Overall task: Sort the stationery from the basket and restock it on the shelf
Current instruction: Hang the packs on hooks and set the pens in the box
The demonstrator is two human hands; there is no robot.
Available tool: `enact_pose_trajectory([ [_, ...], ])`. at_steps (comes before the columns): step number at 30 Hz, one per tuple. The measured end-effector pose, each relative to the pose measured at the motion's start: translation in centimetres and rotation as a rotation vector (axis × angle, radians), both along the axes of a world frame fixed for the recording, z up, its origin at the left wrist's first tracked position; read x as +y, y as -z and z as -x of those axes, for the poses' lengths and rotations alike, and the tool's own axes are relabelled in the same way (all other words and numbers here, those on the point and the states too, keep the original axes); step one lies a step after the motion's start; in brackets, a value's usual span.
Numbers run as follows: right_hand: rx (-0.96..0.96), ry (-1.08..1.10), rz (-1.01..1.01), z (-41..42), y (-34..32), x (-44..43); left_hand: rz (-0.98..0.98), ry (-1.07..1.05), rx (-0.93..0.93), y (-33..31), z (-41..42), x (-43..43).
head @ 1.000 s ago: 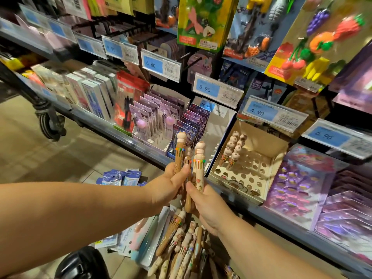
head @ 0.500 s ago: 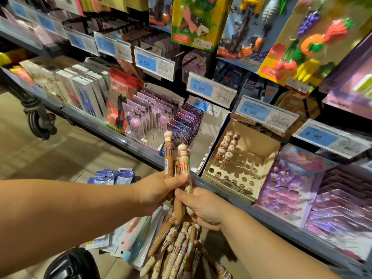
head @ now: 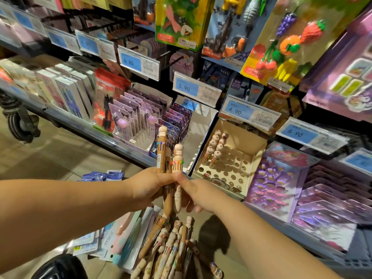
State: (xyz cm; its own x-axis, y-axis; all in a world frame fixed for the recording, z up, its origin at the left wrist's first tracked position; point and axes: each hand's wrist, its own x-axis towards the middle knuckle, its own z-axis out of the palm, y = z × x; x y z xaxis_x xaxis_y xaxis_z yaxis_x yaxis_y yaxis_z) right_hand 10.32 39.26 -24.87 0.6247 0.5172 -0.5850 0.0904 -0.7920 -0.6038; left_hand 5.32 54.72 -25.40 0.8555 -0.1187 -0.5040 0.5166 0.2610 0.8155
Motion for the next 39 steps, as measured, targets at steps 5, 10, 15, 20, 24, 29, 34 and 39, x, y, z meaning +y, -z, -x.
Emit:
enact_pose_trajectory([
  [5, -0.046, 0.39, -0.4, -1.5, -0.8, -0.6, -0.038, 0.07, 0.079, 0.4, 0.0, -0.5],
  [10, -0.082, 0.413, -0.486, -2.3, -1.6, -0.5, -0.09, 0.095, 0.098, 0.4, -0.8, -1.3],
  [15, -0.134, 0.416, -0.468, -3.4, -1.7, -0.6, -0.11, 0.102, 0.083, 0.4, -1.9, -1.5],
  [20, -0.282, 0.54, -0.463, -6.4, -1.8, -1.8, -0.155, 0.06, 0.097, 0.6, -3.2, -1.1],
  [24, -0.424, 0.616, -0.444, -9.1, -2.0, -3.3, -0.228, -0.03, 0.155, 1.5, -4.0, 0.0],
  [29, -0.639, 0.542, -0.238, -10.4, 0.0, -3.4, -0.206, -0.006, 0.221, 2.5, -4.1, 0.7],
  [34, -0.678, 0.325, 0.017, -9.8, 1.1, -3.4, -0.127, -0.005, 0.246, 3.6, -4.3, 1.0],
  [39, -0.705, 0.268, 0.025, -9.3, 2.8, -3.5, -0.101, 0.003, 0.263, 3.8, -4.7, 1.1],
])
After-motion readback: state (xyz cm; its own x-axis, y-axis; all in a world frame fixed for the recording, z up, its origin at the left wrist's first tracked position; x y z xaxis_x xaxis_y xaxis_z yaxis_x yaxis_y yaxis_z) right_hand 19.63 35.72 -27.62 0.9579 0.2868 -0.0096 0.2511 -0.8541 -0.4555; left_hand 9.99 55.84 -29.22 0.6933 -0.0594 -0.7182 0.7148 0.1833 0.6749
